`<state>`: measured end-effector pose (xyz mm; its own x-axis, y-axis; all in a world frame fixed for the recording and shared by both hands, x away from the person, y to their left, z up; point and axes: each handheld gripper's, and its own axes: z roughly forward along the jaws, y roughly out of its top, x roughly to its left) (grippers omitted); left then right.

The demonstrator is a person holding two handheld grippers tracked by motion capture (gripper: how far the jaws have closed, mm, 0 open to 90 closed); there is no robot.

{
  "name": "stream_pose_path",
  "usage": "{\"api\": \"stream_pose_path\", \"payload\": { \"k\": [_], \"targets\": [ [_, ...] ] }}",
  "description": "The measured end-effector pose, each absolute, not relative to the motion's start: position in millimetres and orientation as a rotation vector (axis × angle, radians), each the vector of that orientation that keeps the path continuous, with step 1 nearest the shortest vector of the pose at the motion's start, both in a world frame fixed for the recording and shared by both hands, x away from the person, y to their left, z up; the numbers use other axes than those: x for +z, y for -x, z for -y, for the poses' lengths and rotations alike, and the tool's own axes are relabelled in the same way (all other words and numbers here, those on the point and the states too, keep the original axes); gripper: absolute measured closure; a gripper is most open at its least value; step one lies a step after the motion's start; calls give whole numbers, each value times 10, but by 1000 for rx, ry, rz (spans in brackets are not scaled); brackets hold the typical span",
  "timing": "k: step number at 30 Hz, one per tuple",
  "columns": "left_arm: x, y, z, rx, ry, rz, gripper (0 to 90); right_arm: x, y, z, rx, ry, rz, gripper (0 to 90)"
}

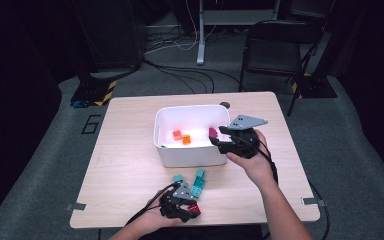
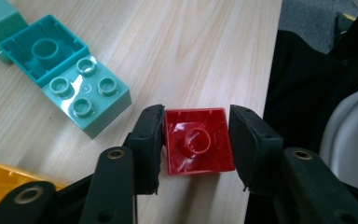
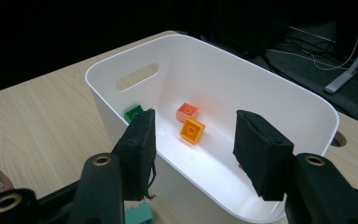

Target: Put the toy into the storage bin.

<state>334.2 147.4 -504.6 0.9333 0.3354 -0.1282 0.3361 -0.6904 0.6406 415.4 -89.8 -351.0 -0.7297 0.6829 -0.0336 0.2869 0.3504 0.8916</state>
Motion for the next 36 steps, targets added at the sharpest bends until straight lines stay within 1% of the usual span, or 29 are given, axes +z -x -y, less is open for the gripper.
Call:
{"api": "stream_pose_path", "payload": {
  "k": [12,19,30,36],
  "targets": [
    [-5060,-3363,-1488,24,-2381,-463,574,-3539,-4177,885,1337,-841,-2222,483],
    [-5042,-3384,-1505,23,-2365,-486,586,-3542,-4182,899,1337,-851,-2217,484],
    [-4851,-3453,-1619,55,-2290,-511,586,-3560,-4204,909,1338,-861,-2217,484],
    [-4664,-3537,-1703,76,-2254,-538,586,-3560,-4202,916,1338,-865,-2214,484]
  ]
}}
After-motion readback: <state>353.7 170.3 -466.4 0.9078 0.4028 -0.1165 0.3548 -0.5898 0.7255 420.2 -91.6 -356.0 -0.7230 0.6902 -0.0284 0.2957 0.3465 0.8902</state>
